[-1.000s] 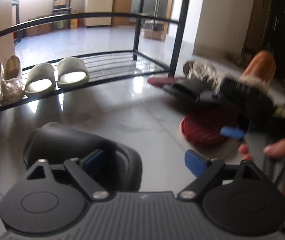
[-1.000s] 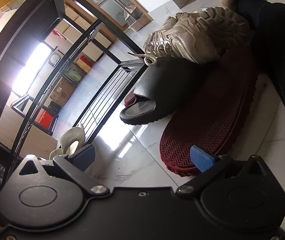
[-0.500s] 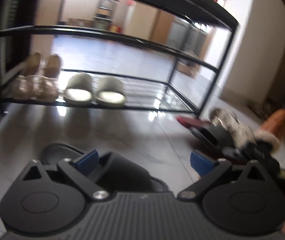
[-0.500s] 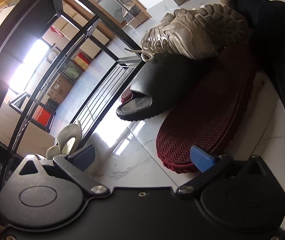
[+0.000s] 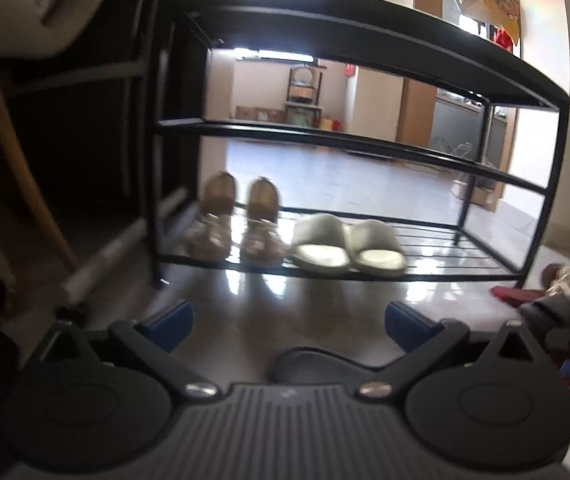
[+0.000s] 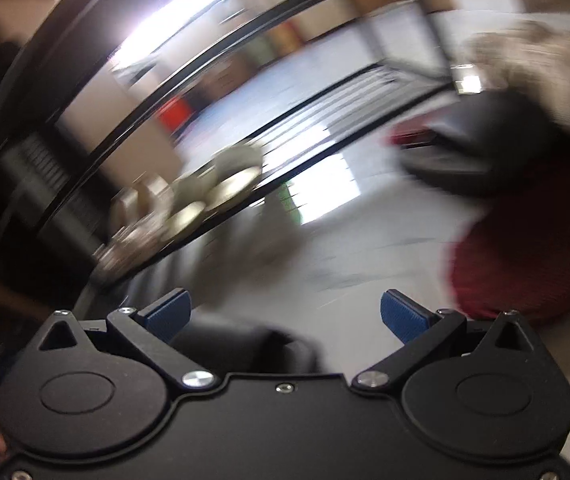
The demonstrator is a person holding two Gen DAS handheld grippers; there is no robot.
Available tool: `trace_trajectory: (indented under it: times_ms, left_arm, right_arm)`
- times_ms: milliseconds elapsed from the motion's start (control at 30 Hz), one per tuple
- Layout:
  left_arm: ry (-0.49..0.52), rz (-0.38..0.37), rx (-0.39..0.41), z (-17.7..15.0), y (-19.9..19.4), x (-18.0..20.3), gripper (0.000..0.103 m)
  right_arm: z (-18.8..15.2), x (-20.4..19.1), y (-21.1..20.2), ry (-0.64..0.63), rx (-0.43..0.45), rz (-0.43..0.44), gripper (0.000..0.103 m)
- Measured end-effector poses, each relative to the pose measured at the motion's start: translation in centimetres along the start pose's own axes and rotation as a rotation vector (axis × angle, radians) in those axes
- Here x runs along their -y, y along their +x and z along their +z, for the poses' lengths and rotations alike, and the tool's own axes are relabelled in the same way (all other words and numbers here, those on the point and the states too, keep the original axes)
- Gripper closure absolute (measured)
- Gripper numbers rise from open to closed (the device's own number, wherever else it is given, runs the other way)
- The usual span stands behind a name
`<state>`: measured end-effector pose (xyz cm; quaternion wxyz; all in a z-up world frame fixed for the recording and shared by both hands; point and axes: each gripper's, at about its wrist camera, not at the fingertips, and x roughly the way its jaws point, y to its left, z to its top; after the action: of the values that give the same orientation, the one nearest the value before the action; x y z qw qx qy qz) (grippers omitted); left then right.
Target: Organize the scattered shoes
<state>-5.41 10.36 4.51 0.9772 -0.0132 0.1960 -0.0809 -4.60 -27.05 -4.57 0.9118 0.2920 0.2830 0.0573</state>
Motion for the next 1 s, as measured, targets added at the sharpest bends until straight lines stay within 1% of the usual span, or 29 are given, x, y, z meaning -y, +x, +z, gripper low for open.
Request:
trace_trajectory:
  times_ms: [67,133,167,200,233,267,333,367,400,433,467,500,533,667,700,767,800,900,1000]
  left_arm:
    - [0.04,0.022,0.022,-0.4,-0.3,-1.3,0.001]
    - [0.07,0.035,0.05,-0.8,-0.7,-2.2,0.001]
    - [0.08,0.04,0.063,-1.0,-0.9,-2.7,0.001]
    - [0.081,0.046,0.074,-1.3,-1.0,-3.2,0.001]
    - [0.072,0.048,0.077,-1.5,-1.0,-3.6,0.001]
    - [0.054,0.052,0.08,-1.6,-1.0,-4.1,0.001]
    - [-0.002,0.064,0.083,-2.0,-0.9,-5.1,0.001]
    - [-0.027,0.076,0.088,-2.0,-0.9,-5.3,0.001]
    - [-0.051,0.087,0.093,-2.1,-0.8,-5.6,0.001]
    - [-0.071,0.093,0.097,-2.1,-0.8,-5.9,0.001]
    - [-0.088,0.09,0.1,-2.2,-0.6,-6.2,0.001]
    - [-0.111,0.087,0.099,-2.3,-0.4,-6.5,0.001]
    - [-0.122,0.088,0.095,-2.4,-0.3,-6.7,0.001]
    - [-0.18,0.078,0.098,-2.7,-0.1,-7.6,0.001]
    - [-0.193,0.077,0.101,-2.7,-0.1,-7.8,0.001]
    - [-0.211,0.076,0.104,-2.8,-0.1,-8.1,0.001]
    - [-0.217,0.074,0.104,-2.8,-0.1,-8.2,0.001]
    - [-0.23,0.063,0.103,-2.7,0.2,-8.5,0.001]
    - [-0.243,0.059,0.109,-2.9,0.1,-8.7,0.001]
  right_arm:
    - [0.1,-0.5,1.5,-0.014,-0.044,0.002,0.0]
    - [0.0,-0.3,3.2,0.029,-0.076,-0.047,0.0]
    - [0.0,0.0,3.5,0.055,-0.083,-0.059,0.0]
    - [-0.1,0.4,4.2,0.099,-0.096,-0.077,0.0]
    - [-0.2,0.9,5.1,0.151,-0.114,-0.099,0.0]
    - [-0.1,0.9,5.6,0.158,-0.125,-0.11,0.0]
    - [0.0,0.5,6.2,0.143,-0.144,-0.118,0.0]
    - [0.2,-0.3,6.7,0.112,-0.159,-0.115,0.0]
    - [0.4,-1.0,7.1,0.071,-0.172,-0.106,0.0]
    - [0.7,-2.5,7.5,-0.029,-0.193,-0.088,0.0]
    - [0.9,-4.8,8.0,-0.188,-0.218,-0.067,0.0]
    - [0.8,-6.4,8.4,-0.315,-0.239,-0.054,0.0]
    - [0.7,-7.2,8.6,-0.378,-0.254,-0.043,0.0]
    - [-1.4,-11.9,9.4,-0.795,-0.365,0.075,0.0]
    - [-1.9,-12.6,9.5,-0.859,-0.376,0.082,0.0]
    - [-2.6,-13.6,10.0,-0.967,-0.411,0.084,0.0]
    - [-2.7,-13.8,10.5,-0.998,-0.434,0.077,0.0]
    - [-2.9,-14.0,11.3,-1.055,-0.471,0.048,0.0]
    - [-3.1,-13.8,12.5,-1.097,-0.535,0.026,0.0]
